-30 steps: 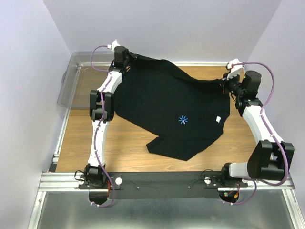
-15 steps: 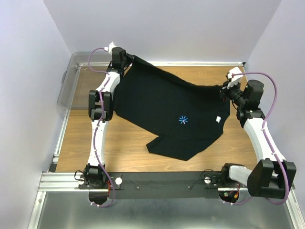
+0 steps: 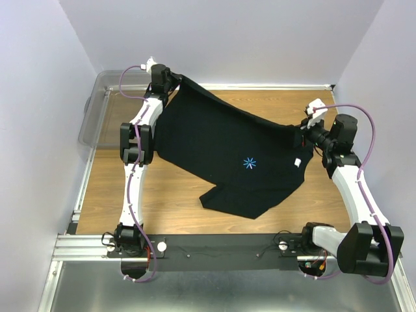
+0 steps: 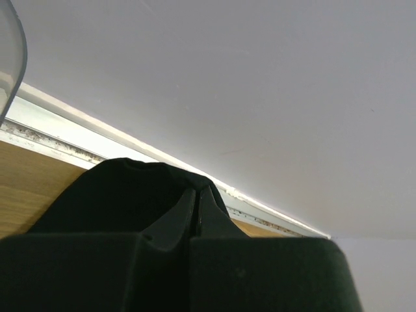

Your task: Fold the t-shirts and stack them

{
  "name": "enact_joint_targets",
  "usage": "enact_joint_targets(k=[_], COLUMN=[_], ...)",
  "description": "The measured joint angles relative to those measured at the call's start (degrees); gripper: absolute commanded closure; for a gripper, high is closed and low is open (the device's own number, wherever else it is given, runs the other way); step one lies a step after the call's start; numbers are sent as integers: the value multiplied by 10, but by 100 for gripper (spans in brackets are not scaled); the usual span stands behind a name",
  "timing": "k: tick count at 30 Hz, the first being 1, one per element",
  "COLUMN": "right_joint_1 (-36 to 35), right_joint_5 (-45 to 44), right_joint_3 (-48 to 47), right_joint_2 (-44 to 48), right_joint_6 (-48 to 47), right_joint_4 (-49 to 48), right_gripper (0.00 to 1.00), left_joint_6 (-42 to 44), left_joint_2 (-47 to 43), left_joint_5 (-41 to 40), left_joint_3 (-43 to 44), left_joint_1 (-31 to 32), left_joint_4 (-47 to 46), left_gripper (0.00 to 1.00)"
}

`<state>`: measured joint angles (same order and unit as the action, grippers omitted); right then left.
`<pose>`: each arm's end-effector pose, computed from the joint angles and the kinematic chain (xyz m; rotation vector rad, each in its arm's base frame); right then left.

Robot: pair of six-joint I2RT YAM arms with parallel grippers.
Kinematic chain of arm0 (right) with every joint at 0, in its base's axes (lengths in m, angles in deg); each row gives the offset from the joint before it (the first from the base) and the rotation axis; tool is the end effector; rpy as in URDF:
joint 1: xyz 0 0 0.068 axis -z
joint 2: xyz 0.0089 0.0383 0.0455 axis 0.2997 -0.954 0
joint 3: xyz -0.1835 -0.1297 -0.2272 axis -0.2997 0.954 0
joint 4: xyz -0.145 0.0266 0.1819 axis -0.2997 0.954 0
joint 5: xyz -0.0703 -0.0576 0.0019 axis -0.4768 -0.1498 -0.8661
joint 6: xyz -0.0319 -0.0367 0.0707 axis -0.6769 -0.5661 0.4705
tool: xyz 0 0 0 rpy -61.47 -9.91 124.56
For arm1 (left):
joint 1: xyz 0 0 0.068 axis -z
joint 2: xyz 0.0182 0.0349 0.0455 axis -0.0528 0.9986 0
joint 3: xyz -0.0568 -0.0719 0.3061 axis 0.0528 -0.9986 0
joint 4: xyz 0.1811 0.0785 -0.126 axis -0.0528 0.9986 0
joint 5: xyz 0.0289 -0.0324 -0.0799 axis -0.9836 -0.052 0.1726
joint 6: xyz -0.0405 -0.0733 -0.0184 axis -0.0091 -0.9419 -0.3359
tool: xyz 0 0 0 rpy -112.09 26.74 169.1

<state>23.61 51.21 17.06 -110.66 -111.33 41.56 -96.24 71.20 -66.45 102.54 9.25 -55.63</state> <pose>0.2401 0.0139 0.3400 -0.6062 1.7586 0.1892 0.6551 -0.0762 0.2246 -0.7647 1.7155 -0.8353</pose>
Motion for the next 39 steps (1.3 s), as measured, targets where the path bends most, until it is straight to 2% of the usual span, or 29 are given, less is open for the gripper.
enact_joint_targets(k=[31, 39], right_joint_1=[0, 0], right_joint_5=[68, 67], right_joint_3=[1, 8], right_joint_2=[17, 17], right_joint_6=[-28, -36], right_joint_4=[61, 67], right_gripper=[100, 99], left_joint_6=[-12, -15], left_joint_2=[5, 0], left_joint_5=[1, 5], left_joint_3=[0, -48], left_joint_1=[-6, -10], left_joint_4=[-5, -33], left_gripper=[100, 84])
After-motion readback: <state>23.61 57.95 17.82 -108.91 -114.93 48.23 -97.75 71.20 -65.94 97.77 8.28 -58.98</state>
